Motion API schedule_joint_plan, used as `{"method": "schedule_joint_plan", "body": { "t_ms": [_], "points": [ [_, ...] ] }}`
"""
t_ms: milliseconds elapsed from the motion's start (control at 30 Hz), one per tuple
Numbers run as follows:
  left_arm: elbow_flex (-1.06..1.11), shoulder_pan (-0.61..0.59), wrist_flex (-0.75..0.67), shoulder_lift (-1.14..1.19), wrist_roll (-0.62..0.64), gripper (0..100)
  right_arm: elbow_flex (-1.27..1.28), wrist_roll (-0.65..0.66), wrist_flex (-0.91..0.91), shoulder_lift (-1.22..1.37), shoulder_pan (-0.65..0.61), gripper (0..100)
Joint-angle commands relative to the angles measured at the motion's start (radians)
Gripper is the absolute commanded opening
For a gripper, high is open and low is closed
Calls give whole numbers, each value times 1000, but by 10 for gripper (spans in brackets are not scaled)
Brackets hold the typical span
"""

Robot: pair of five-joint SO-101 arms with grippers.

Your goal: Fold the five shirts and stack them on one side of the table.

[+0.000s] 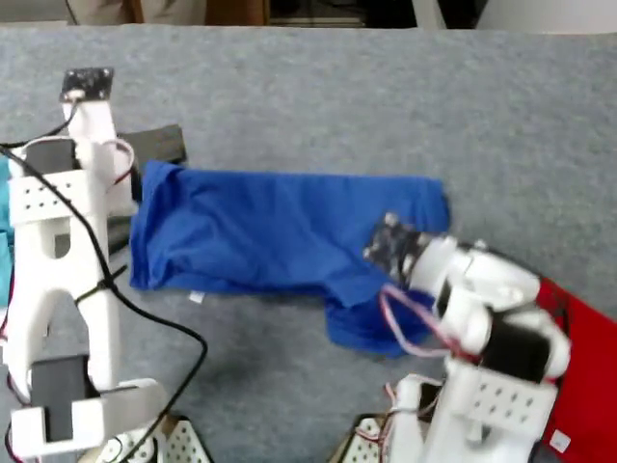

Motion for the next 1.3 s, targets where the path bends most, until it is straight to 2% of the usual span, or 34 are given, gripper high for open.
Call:
{"method": "schedule_joint_plan", "body": {
  "t_ms": [0,67,133,333,500,600,700,800,933,1067,1167,1267],
  "points": [
    [-52,37,-143,59,133,36,-188,-25,61,171,10,9],
    [-54,60,-169,99,144,31,-240,40,124,206,5,24],
    [-54,83,-170,133,144,24,-249,114,161,186,5,90],
    [-86,80,-173,203,141,24,-171,333,342,-16,16,257],
    [-201,48,-169,292,143,27,-48,440,341,-228,96,270],
    [-270,51,-164,366,146,24,-33,365,288,-211,101,199],
    [-325,64,-164,444,195,24,-39,210,140,-84,101,5],
    [-384,74,-164,516,255,19,-94,74,57,113,67,48],
    [-460,86,-166,601,304,18,-237,-103,23,372,-68,30],
    [-520,86,-170,687,338,18,-305,-262,-149,619,-168,26],
    [-557,86,-172,743,344,18,-323,-350,-296,800,-182,26],
    [-586,80,-172,802,342,18,-352,-407,-397,966,-145,26]
  ]
}}
